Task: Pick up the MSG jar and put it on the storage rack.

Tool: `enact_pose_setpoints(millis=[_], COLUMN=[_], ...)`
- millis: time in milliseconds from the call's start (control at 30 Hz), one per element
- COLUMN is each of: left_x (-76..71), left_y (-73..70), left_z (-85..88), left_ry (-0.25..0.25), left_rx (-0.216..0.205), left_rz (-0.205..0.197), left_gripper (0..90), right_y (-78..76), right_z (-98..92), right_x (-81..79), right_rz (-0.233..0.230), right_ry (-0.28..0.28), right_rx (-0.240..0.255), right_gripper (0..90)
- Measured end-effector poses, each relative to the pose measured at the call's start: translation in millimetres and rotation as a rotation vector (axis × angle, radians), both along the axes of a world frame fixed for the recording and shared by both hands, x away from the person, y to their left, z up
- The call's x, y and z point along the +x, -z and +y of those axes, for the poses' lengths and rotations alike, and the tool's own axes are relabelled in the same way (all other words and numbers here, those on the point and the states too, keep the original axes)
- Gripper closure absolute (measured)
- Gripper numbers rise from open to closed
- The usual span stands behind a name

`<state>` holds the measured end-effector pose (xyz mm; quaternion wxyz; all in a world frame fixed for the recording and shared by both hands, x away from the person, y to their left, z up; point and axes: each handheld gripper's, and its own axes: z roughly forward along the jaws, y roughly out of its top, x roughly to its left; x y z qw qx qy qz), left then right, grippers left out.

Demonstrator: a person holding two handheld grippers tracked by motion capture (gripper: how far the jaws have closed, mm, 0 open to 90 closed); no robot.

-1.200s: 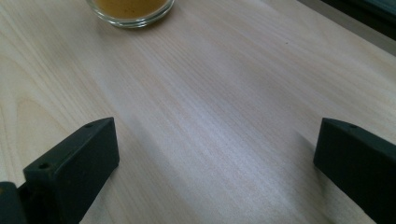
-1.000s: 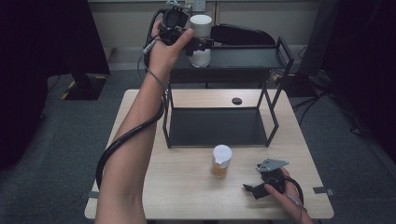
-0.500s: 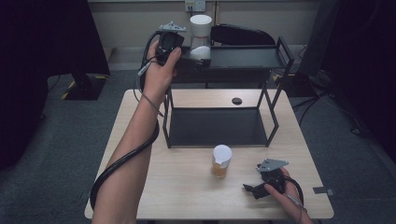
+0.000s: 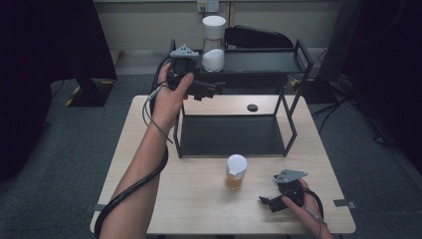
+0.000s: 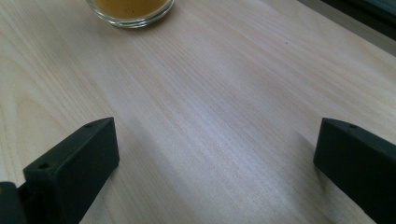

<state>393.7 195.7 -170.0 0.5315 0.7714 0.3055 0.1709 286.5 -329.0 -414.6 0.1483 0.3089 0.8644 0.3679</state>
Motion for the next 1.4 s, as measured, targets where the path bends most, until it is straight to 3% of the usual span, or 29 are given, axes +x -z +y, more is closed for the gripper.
enact_pose_setpoints(millis=[667, 1000, 1400], left_x=[-12.2, -21.4, -30.5], left_y=[59.9, 90.3, 123.1], left_z=[13.0, 17.4, 25.3], left_ry=[0.048, 0.042, 0.044], left_rx=[0.014, 0.013, 0.019], left_rz=[0.039, 0.030, 0.069], left_gripper=[0.6, 0.6, 0.8], right_y=[0.1, 0.2, 0.0], right_z=[0.0, 0.0, 0.0], right_x=[-0.1, -0.1, 0.0], right_rz=[-0.001, -0.001, 0.000], right_ry=[0.000, 0.000, 0.000], right_rx=[0.000, 0.000, 0.000], right_gripper=[0.0, 0.0, 0.0])
